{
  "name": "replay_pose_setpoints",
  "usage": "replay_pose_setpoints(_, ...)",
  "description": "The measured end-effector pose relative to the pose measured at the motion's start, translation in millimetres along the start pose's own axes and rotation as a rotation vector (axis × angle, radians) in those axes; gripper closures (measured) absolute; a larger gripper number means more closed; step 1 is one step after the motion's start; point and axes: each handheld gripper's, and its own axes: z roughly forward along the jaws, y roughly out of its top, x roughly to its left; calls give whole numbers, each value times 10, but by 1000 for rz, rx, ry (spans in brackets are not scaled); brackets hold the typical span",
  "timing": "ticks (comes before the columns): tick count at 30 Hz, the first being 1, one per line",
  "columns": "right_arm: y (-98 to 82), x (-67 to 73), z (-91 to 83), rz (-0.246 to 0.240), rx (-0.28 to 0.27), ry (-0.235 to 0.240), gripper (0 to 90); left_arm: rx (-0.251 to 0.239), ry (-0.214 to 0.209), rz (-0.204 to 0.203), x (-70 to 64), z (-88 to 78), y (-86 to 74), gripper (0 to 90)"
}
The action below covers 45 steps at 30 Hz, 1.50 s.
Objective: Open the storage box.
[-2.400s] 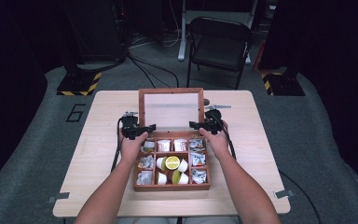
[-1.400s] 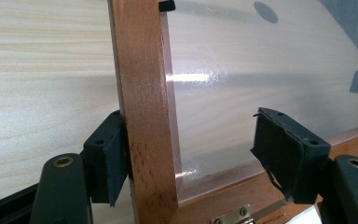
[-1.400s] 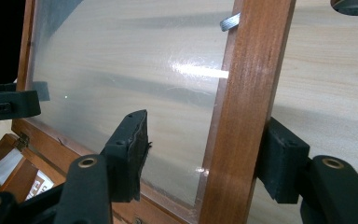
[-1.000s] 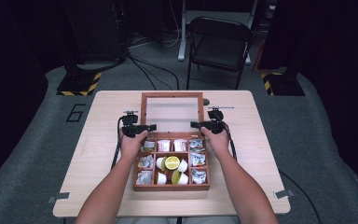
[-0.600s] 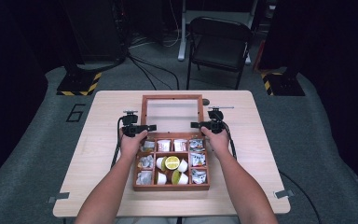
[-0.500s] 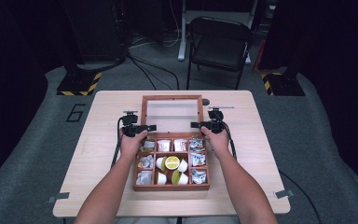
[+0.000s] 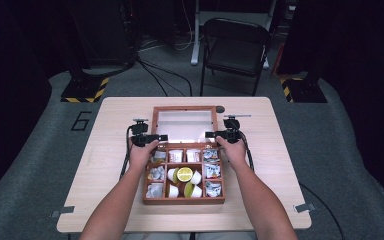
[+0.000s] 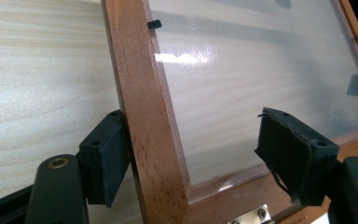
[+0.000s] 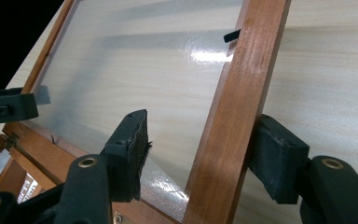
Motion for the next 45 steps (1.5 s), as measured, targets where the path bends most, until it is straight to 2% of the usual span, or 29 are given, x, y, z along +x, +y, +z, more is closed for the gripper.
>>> replay_pose_setpoints(14,-26,-22,7,29,10,-6,409,14,-16,-19,26,23,-5,268)
replay_pose_setpoints(15,-27,-23,7,28,10,-6,409,9,-16,-30,20,28,-6,268)
replay_pose_setpoints(23,-30,-31,-2,24,11,-13,419,16,-19,-39,27,33,-9,268)
replay_pose_setpoints(39,-64,-54,9,68,18,-7,419,37,-18,-39,56,50,-9,258)
replay_pose_setpoints(45,-82,-65,23,97,22,-7,418,56,-17,-58,67,63,-10,250)
